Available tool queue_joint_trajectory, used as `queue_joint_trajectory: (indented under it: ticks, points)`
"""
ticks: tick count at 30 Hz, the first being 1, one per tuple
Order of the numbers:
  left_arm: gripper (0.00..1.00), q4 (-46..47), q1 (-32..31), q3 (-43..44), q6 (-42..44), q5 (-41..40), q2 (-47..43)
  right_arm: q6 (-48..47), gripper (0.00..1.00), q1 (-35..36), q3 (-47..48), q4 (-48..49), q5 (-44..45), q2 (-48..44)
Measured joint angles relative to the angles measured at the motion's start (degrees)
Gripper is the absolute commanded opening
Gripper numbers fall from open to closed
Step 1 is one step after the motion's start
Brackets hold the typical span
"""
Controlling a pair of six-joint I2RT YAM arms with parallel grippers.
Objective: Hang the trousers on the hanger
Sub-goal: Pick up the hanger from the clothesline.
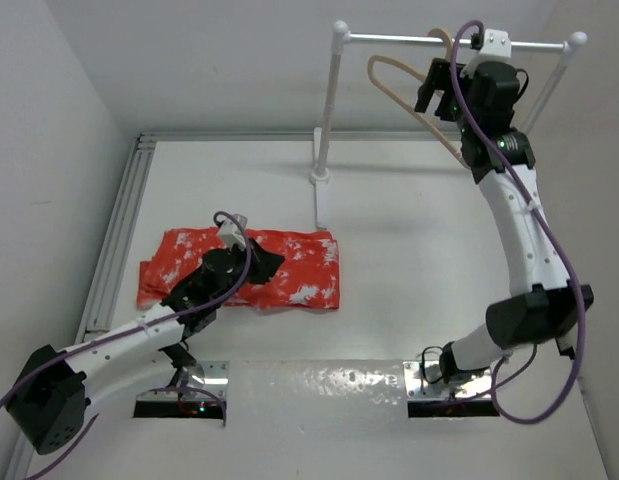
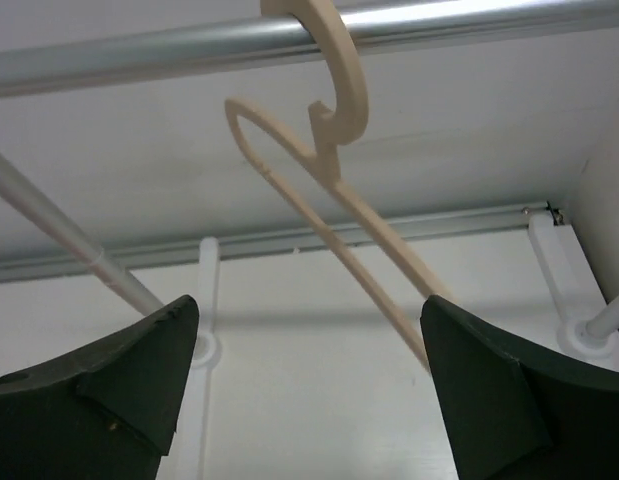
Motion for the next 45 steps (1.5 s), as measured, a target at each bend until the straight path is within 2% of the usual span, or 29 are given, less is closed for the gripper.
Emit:
queue_joint_trajectory:
  ticks: [4,10,11,14,16,19,23,26,28,31,33,34,35,45]
  points:
    - [0.03,0.11,-2.73,-0.37,0.46,0.22,0.31,-2.47,0.9,-4.72,8.83,-5.18,-3.37,8.7]
    - [0.03,0.72,-3.41,-0.48,1.11,0.22,1.81,-4.83,0.86,-7.98,8.09,-11.76,-5.95,13.55]
    - [0.03,0.92,-3.41,-0.48,1.25,0.22,1.97,-5.29,0.79,-8.2,8.48,-12.72,-6.47,13.86]
    - [0.03,1.55,-3.41,-0.48,1.29,0.2,2.78,-6.08,0.68,-8.5,9.81,-14.01,-8.63,13.92]
    - [0.03,1.77,-3.41,-0.48,1.29,0.17,3.45,-6.14,0.67,-9.05,10.6,-13.81,-9.42,13.86]
    - [0.03,1.75,-3.41,-0.48,1.29,0.17,4.15,-5.77,0.67,-9.55,7.85,-11.61,-10.49,12.46]
    - [0.03,1.79,-3.41,-0.48,1.29,0.17,4.68,-4.76,0.66,-9.73,-1.95,-8.63,-10.62,7.3]
    - [0.03,2.01,-3.41,-0.46,1.29,0.2,5.35,-4.37,0.53,-9.7,-5.01,-8.22,-10.84,5.53]
    - [0.03,2.05,-3.41,-0.48,1.27,0.22,5.81,-4.28,0.39,-9.68,-5.49,-7.54,-11.08,5.35]
    - [0.03,2.08,-3.41,-0.48,1.27,0.22,6.03,-3.3,0.31,-9.6,-7.82,-5.2,-11.82,4.39]
    - [0.03,2.14,-3.41,-0.48,1.27,0.22,6.05,-2.75,0.16,-9.66,-10.49,-3.5,-11.89,3.02]
    - [0.03,2.16,-3.41,-0.46,1.27,0.24,6.05,-2.47,0.05,-9.66,-11.63,-2.73,-11.87,2.4]
    - [0.03,2.14,-3.41,-0.46,1.27,0.24,6.05,-2.01,0.0,-9.68,-12.81,-1.81,-11.85,1.66]
    - [0.04,2.12,-3.41,-0.37,1.22,0.2,6.08,0.48,0.0,-9.73,-14.84,4.48,-12.26,-2.32]
